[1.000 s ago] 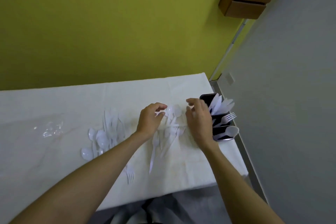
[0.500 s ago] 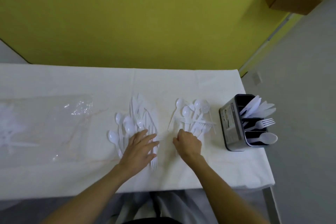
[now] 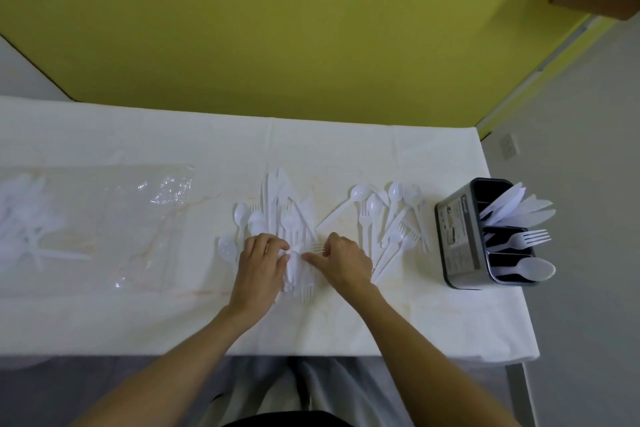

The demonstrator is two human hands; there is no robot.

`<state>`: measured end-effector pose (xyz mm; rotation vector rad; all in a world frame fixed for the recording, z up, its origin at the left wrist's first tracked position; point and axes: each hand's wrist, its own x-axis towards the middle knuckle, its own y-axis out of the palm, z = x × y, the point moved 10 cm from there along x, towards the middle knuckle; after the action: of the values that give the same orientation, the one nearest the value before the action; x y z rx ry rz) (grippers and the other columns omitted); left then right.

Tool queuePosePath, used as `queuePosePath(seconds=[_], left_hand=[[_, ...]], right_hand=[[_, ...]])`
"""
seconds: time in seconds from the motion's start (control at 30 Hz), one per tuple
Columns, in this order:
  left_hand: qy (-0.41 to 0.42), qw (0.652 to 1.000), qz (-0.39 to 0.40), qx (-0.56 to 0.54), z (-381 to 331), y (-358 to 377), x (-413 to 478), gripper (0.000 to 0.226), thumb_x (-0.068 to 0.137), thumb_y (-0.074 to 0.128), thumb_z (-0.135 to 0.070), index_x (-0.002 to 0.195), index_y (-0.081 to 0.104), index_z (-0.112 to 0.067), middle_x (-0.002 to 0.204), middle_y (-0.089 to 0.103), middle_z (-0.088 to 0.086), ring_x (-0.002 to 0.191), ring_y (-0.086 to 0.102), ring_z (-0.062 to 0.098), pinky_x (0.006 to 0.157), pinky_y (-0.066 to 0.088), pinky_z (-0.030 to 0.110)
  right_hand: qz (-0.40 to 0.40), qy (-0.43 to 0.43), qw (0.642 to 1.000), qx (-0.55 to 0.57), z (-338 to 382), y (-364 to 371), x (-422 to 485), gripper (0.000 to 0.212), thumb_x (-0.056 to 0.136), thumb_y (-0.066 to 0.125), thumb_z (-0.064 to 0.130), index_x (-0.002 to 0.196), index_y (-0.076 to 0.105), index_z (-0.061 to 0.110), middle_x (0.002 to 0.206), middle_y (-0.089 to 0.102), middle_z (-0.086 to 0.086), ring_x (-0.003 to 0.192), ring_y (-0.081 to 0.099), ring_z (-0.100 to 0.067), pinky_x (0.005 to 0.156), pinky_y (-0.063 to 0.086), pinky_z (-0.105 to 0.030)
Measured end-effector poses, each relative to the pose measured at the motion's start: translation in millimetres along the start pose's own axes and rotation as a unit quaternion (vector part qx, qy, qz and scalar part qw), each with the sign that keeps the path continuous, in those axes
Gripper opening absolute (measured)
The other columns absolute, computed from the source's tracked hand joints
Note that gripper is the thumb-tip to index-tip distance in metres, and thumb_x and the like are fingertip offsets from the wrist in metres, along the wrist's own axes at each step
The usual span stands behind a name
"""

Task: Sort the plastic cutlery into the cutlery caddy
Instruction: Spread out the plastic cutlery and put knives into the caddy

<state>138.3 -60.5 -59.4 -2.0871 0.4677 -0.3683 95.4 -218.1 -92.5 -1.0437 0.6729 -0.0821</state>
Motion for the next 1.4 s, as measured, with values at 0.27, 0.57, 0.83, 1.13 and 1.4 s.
queuePosePath(seconds=[0.27, 0.57, 0.83, 1.13, 1.4], left_hand=[[-0.042, 0.998, 0.022, 0.032, 16, 5, 1, 0.019, 0.086, 0.067, -0.014, 0.105, 0.065, -0.017, 0.106, 0.059, 0.001, 0.098, 0.053, 0.025, 0.078, 0.051, 0.036], [0.018, 0.994, 0.038, 0.098, -17, 13, 20, 0.026, 0.073, 0.078, -0.029, 0.097, 0.072, -0.023, 0.090, 0.055, -0.003, 0.086, 0.053, 0.022, 0.065, 0.045, 0.032], [-0.018, 0.992, 0.120, 0.025, -20, 28, 36, 0.021, 0.082, 0.071, -0.034, 0.096, 0.067, -0.019, 0.102, 0.056, -0.005, 0.101, 0.045, 0.018, 0.083, 0.039, 0.027], [-0.211, 0.939, 0.086, -0.258, -40, 32, 51, 0.027, 0.071, 0.083, -0.034, 0.080, 0.065, -0.016, 0.073, 0.062, -0.007, 0.065, 0.055, 0.004, 0.060, 0.044, 0.015], [-0.292, 0.903, 0.096, -0.301, -40, 63, 50, 0.022, 0.080, 0.075, -0.028, 0.091, 0.066, -0.012, 0.087, 0.069, -0.001, 0.083, 0.066, 0.016, 0.065, 0.045, 0.016]], right_hand=[[0.076, 0.063, 0.984, 0.145, -17, 4, 8, 0.019, 0.080, 0.070, 0.029, 0.077, 0.058, 0.014, 0.075, 0.063, -0.004, 0.066, 0.060, -0.019, 0.065, 0.051, -0.030], [-0.144, -0.163, 0.976, -0.008, 1, -82, 4, 0.013, 0.093, 0.058, 0.011, 0.096, 0.070, 0.007, 0.092, 0.063, -0.008, 0.080, 0.060, -0.027, 0.058, 0.045, -0.033], [-0.145, -0.191, 0.969, -0.060, -18, -35, -4, 0.029, 0.070, 0.070, -0.016, 0.092, 0.074, 0.003, 0.098, 0.069, -0.013, 0.081, 0.062, -0.033, 0.056, 0.058, -0.039], [-0.213, -0.072, 0.974, 0.031, -67, -63, -15, 0.035, 0.083, 0.049, -0.009, 0.108, 0.069, 0.006, 0.112, 0.069, -0.007, 0.104, 0.060, -0.027, 0.070, 0.055, -0.037], [-0.191, -0.054, 0.979, 0.051, -72, -62, -12, 0.030, 0.090, 0.050, -0.001, 0.111, 0.068, 0.011, 0.116, 0.068, -0.004, 0.107, 0.059, -0.022, 0.075, 0.054, -0.034]])
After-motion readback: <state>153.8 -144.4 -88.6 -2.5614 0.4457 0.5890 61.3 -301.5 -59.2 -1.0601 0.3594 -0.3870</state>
